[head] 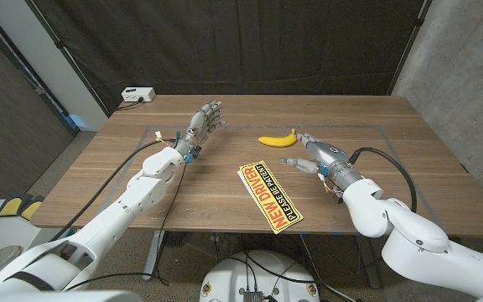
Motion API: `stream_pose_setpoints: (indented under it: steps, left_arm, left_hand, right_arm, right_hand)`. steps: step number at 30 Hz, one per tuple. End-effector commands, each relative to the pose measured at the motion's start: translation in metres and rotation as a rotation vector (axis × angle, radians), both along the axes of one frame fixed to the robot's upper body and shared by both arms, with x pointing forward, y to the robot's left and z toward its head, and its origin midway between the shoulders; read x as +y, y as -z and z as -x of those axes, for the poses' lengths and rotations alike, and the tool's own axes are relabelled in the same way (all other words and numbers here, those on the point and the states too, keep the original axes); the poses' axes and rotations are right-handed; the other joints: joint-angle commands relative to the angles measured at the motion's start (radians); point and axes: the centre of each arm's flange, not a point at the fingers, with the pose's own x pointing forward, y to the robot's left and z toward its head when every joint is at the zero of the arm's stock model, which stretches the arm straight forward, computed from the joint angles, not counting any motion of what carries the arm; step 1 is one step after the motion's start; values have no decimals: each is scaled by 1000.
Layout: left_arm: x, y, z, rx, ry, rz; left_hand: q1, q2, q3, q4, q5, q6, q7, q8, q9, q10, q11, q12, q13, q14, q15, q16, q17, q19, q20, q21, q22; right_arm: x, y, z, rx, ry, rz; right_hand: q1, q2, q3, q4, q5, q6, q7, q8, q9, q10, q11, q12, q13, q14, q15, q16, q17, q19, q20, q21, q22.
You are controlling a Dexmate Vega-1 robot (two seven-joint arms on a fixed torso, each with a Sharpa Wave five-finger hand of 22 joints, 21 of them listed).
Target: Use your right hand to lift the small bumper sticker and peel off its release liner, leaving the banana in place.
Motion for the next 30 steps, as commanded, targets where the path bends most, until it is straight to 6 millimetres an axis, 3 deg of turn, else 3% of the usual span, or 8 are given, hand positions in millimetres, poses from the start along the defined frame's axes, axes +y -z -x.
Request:
stream_pose_setpoints:
  steps: [1,5,10,12,30]
  left_arm:
    - [-5,-1,-1,-2,17,-8]
    - [-5,0,-1,-2,16,-9]
    - [-7,0,-1,0,21,-10]
    - [-7,0,-1,-1,21,-12]
    - [-8,-1,0,4,6,-14]
  left_hand:
    - [-9,4,1,3,4,6,2,9,2,6,4,3,6,-2,4,7,4,-1,8,-3,6]
    - [-9,4,1,3,4,7,2,9,2,6,6,2,6,-2,4,7,4,-1,8,-3,6]
    - [-9,4,1,3,4,7,3,9,2,6,4,2,6,-2,4,7,4,0,8,-4,6]
    - [-9,4,1,4,4,8,3,9,2,6,4,2,6,-1,4,7,4,0,8,-4,6]
    - [-9,4,1,4,4,8,2,8,2,5,4,1,6,-1,3,7,4,0,8,-6,6]
  right_arm:
    - [12,10,5,77,32,58]
    - [16,14,5,113,22,66]
    - [22,16,-1,149,15,73]
    - [23,16,-3,157,12,85]
    - [31,23,-21,280,14,132]
  right_hand:
    - [14,-17,-10,4,10,-26,8,-1,3,-24,1,1,5,-24,0,-6,2,-26,-3,-6,4]
    - [20,-27,-17,7,16,-40,15,1,4,-44,0,1,7,-53,5,-11,4,-49,-8,-12,4]
    - [20,-31,-33,23,28,-59,10,7,5,-82,14,4,10,-113,26,-12,11,-135,7,-26,5]
    - [20,-32,-36,25,30,-67,13,6,6,-88,17,5,10,-126,30,-13,12,-148,7,-27,5]
    - [29,-30,-49,33,44,-83,14,13,8,-135,30,6,15,-192,45,-12,18,-197,9,-21,6]
